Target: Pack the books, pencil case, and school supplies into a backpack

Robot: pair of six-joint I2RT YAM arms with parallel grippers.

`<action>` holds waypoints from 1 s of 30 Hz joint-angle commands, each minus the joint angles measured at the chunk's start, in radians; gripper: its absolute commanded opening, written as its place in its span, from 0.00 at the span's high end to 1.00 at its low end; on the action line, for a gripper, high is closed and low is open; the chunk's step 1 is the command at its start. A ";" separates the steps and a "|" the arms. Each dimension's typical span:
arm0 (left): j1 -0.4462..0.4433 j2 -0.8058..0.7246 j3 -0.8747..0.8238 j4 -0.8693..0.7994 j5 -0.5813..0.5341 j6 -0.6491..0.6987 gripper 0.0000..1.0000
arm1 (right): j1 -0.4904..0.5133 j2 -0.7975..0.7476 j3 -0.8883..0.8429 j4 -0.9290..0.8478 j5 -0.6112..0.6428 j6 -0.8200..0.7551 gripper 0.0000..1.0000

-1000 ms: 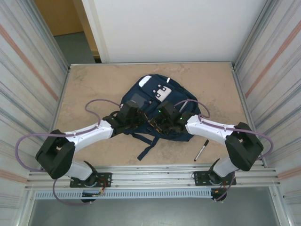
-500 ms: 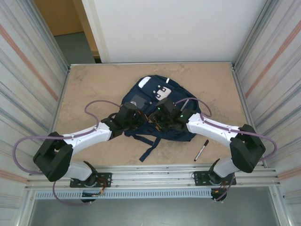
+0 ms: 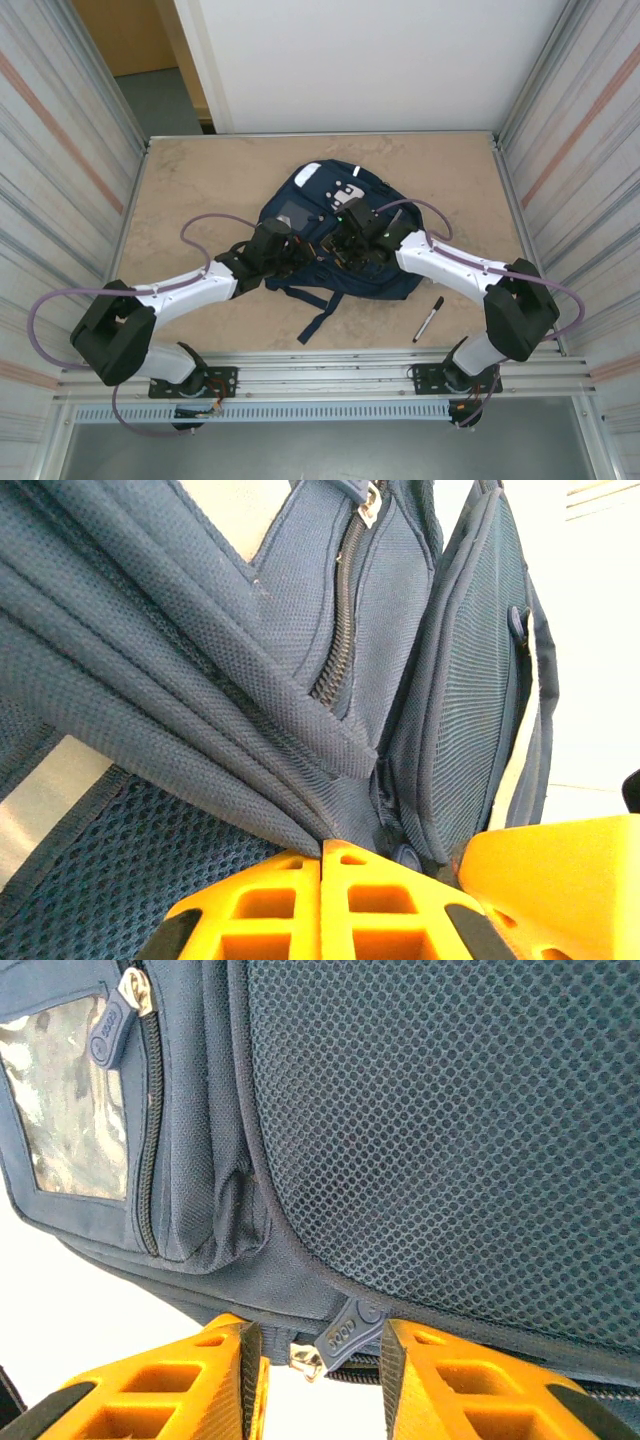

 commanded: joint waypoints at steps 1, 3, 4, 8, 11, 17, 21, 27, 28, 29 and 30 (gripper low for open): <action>-0.012 -0.026 0.004 0.071 0.037 0.019 1.00 | 0.002 0.030 0.016 -0.034 0.048 -0.024 0.64; -0.013 -0.027 0.006 0.070 0.037 0.017 1.00 | 0.005 0.047 0.003 -0.012 0.030 -0.014 0.64; -0.012 -0.029 0.006 0.069 0.037 0.016 1.00 | 0.009 0.053 -0.004 0.004 0.021 -0.011 0.63; -0.012 -0.029 0.004 0.068 0.039 0.008 1.00 | 0.028 0.065 -0.006 0.012 0.055 -0.007 0.59; -0.012 -0.027 0.009 0.068 0.046 0.005 1.00 | 0.024 0.077 -0.011 0.031 0.075 -0.008 0.59; -0.012 -0.027 0.009 0.069 0.047 0.003 1.00 | 0.002 0.090 -0.070 0.143 -0.084 0.080 0.60; -0.012 -0.024 0.004 0.079 0.044 -0.001 1.00 | 0.028 0.059 -0.069 0.120 -0.062 0.103 0.58; -0.013 -0.032 -0.004 0.079 0.030 -0.004 1.00 | 0.018 0.030 -0.141 0.137 -0.042 0.186 0.54; -0.012 -0.036 -0.005 0.081 0.025 -0.006 1.00 | 0.026 0.022 -0.143 0.116 -0.022 0.194 0.54; -0.013 -0.037 -0.005 0.080 0.024 -0.005 1.00 | 0.037 0.011 -0.144 0.081 0.017 0.213 0.51; -0.013 -0.038 -0.003 0.080 0.024 -0.006 1.00 | 0.046 0.005 -0.143 0.055 0.055 0.218 0.50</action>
